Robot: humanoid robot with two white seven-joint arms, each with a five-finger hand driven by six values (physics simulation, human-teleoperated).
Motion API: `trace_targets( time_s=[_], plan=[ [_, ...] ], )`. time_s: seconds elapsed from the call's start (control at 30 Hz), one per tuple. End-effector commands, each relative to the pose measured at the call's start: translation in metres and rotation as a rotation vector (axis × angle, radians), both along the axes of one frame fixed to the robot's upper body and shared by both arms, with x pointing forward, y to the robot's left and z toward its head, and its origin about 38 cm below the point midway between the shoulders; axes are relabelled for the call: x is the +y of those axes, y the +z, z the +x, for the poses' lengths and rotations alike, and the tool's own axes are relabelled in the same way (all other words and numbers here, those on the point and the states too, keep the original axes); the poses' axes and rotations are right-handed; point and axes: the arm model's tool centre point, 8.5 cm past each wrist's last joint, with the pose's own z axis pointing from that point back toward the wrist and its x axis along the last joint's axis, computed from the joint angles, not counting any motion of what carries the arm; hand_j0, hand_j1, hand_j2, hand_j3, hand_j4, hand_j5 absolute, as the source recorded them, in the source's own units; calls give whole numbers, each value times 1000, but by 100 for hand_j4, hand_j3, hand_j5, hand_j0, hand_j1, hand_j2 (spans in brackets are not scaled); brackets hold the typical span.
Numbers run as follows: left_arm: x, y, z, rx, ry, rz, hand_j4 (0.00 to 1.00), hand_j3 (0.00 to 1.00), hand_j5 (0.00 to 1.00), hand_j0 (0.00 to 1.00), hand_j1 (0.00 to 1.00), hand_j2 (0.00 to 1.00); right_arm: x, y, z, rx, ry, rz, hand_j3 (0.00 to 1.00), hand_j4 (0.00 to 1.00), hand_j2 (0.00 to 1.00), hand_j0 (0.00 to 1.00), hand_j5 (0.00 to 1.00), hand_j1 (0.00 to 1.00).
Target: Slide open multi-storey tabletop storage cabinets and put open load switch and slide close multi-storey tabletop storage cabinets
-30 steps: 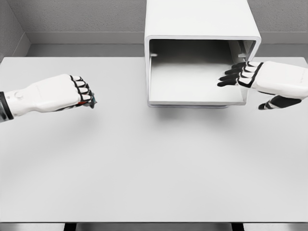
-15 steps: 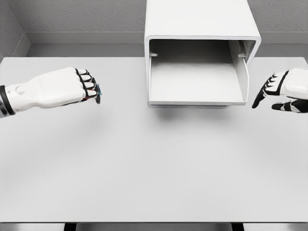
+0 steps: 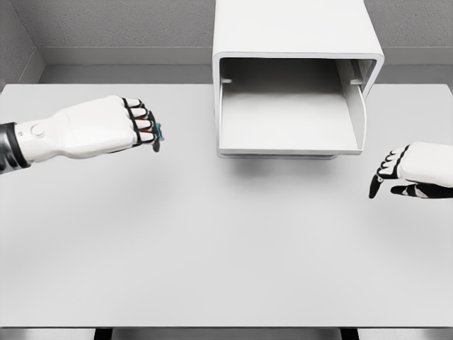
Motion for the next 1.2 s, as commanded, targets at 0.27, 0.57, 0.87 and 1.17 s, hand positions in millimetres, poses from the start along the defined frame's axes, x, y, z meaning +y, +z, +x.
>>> trace_targets(
  time_s=[0.27,0.57,0.87,1.17],
  plan=[
    [-19,5,3,-15,-40,-41,49,49,49,49,49,49,9,-21,1,-14,13,-38,55,55,55,55,55,55],
    [-30,11,5,-30,-60,-56,49,49,49,49,49,49,34,-59,-4,30,34,60,55,55,55,55,55,55],
    [-39,11,6,-34,-77,-70,49,49,49,49,49,49,68,-84,-6,50,53,197,56,56,56,56,56,56],
    [-43,11,5,-32,-85,-78,50,50,50,50,50,50,71,-94,-8,71,47,222,56,56,56,56,56,56]
  ],
)
